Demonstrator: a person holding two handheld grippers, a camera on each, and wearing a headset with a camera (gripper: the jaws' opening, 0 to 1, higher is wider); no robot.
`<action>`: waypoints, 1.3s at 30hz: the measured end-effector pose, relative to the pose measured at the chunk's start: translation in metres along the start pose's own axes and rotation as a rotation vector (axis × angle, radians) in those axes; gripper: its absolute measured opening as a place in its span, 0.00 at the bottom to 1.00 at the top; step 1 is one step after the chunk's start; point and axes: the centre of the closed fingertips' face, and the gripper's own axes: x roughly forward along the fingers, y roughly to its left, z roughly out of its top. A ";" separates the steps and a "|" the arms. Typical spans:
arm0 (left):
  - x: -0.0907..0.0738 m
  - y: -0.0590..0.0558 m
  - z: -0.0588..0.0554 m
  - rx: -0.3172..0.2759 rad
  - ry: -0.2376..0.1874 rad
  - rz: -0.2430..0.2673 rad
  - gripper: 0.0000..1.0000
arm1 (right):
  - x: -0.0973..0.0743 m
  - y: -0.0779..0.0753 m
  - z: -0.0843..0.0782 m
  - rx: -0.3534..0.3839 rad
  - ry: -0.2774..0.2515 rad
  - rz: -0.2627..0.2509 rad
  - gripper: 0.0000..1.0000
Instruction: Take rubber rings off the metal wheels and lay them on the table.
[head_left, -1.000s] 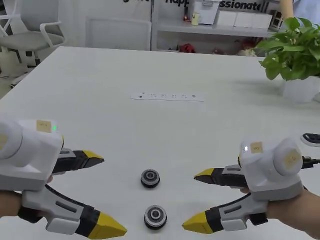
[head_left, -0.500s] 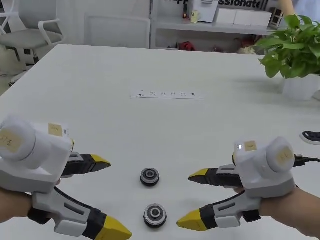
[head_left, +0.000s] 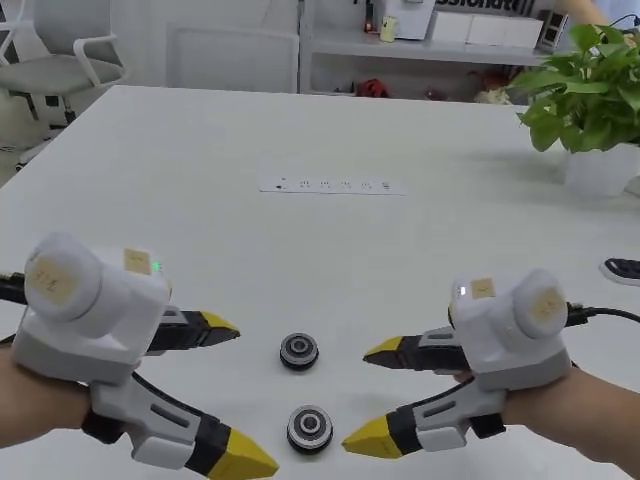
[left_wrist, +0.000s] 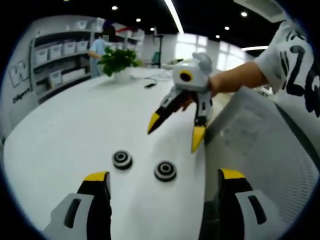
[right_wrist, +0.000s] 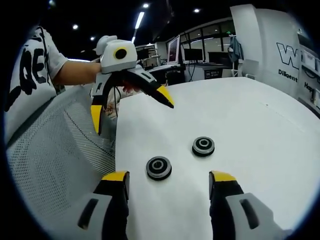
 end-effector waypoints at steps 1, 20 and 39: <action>0.001 0.000 0.000 0.000 0.000 -0.004 0.89 | 0.001 0.000 -0.001 -0.001 0.003 0.003 0.63; 0.018 -0.001 -0.005 0.008 0.021 -0.039 0.77 | 0.011 0.006 -0.007 -0.010 0.033 0.041 0.61; 0.032 -0.004 -0.012 0.025 0.058 -0.071 0.61 | 0.017 0.011 -0.011 -0.020 0.045 0.071 0.54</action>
